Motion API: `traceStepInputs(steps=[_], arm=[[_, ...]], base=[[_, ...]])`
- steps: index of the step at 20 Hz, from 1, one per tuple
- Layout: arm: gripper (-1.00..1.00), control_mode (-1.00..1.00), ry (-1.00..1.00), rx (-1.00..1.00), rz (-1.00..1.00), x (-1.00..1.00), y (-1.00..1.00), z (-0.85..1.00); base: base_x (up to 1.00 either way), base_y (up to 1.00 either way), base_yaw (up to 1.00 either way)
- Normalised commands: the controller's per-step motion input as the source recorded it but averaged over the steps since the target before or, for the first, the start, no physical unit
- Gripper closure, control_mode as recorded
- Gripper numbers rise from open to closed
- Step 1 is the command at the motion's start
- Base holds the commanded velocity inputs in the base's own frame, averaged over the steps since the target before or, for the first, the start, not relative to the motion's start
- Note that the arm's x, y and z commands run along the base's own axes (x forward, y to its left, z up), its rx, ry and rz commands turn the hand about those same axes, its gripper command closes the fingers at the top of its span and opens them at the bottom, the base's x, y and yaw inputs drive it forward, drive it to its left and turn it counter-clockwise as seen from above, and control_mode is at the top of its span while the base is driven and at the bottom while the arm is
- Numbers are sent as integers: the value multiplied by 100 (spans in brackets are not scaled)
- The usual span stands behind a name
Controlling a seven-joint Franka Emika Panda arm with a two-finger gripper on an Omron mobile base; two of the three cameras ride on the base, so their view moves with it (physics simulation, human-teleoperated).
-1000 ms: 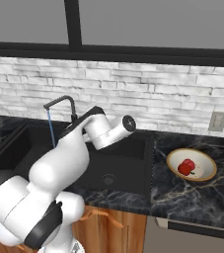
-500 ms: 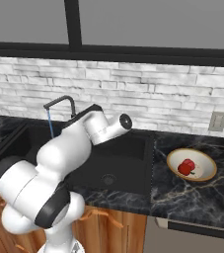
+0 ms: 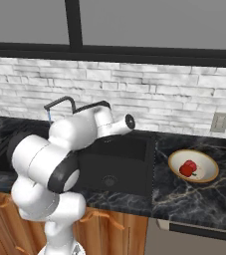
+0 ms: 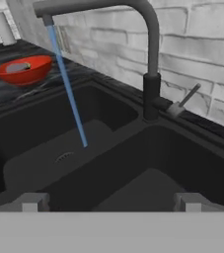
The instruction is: Pick the bell peppers from the sink and place them in one bowl. Place the eggplant in the other bowl. Then turn off the sink faucet.
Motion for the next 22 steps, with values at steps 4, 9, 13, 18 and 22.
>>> traceStepInputs(steps=[4,9,13,18,22], arm=[[-100,-100,-1,0,11,47,19,-12],[-100,-100,-1,0,10,56,16,-13],[-100,-100,-7,2,10,50,7,-22],[-100,-100,-11,8,12,51,0,-11],[-100,-100,-5,10,12,55,0,-3]], base=[[0,0,0],[0,0,0],[0,0,0],[0,0,0],[0,0,0]])
